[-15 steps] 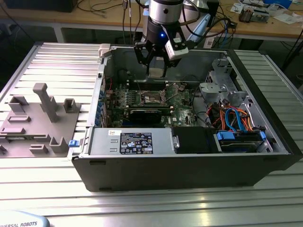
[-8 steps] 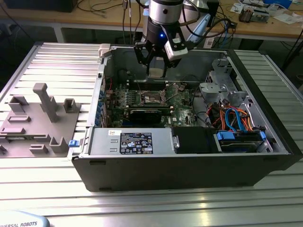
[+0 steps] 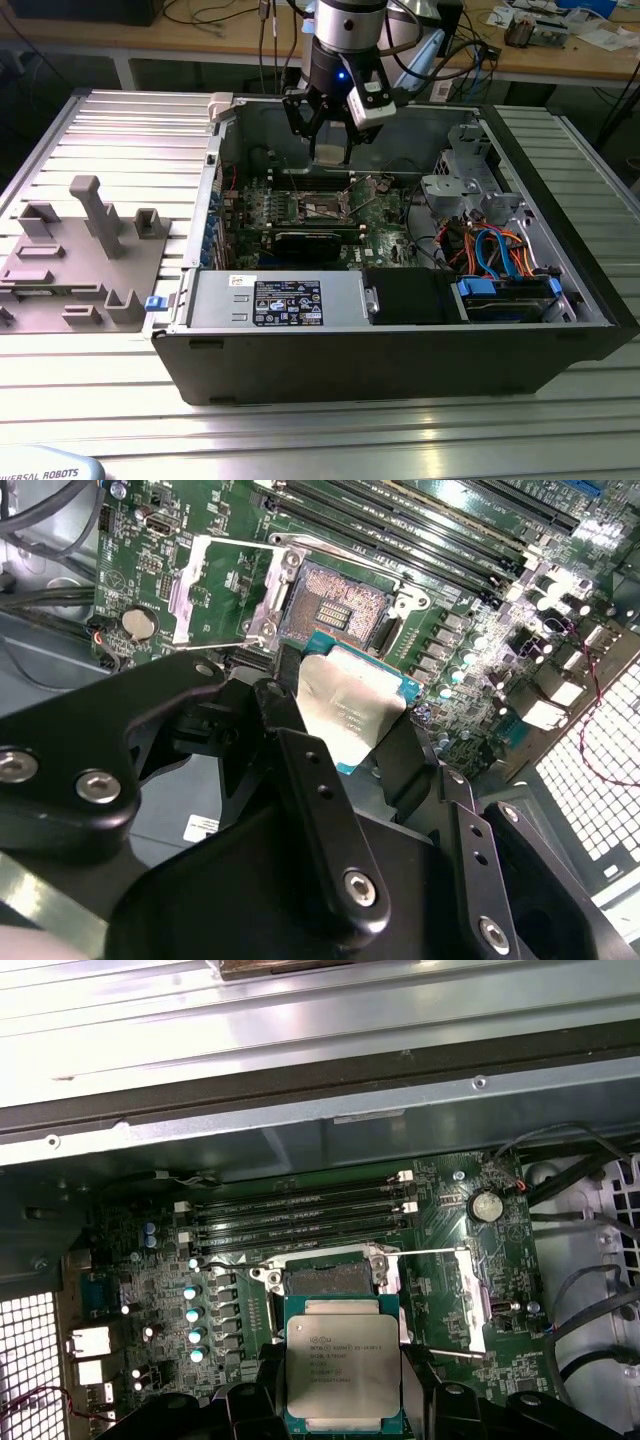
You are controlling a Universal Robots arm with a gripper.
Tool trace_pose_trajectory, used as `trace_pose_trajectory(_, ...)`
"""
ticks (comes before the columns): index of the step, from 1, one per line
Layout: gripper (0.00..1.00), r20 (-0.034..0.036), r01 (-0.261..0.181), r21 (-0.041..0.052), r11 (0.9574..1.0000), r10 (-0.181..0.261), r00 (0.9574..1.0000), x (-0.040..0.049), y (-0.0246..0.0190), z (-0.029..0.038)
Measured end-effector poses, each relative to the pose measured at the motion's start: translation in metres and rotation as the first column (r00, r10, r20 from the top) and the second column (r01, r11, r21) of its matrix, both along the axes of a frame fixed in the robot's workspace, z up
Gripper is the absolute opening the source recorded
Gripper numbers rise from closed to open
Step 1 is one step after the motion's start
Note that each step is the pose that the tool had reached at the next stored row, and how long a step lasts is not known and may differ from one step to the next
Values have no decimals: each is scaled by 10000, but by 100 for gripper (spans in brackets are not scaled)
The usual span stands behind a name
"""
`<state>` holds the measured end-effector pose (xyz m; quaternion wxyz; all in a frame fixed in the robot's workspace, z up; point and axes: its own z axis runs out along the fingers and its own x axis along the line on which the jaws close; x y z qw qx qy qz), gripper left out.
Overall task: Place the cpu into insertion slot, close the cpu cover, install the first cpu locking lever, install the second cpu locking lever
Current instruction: 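Place the cpu into insertion slot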
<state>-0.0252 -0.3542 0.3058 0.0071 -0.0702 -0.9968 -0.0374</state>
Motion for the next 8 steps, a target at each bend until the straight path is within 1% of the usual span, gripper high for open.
trace_pose_trajectory(8,54,0,115,0,9999,-115,9999,0,0,-8)
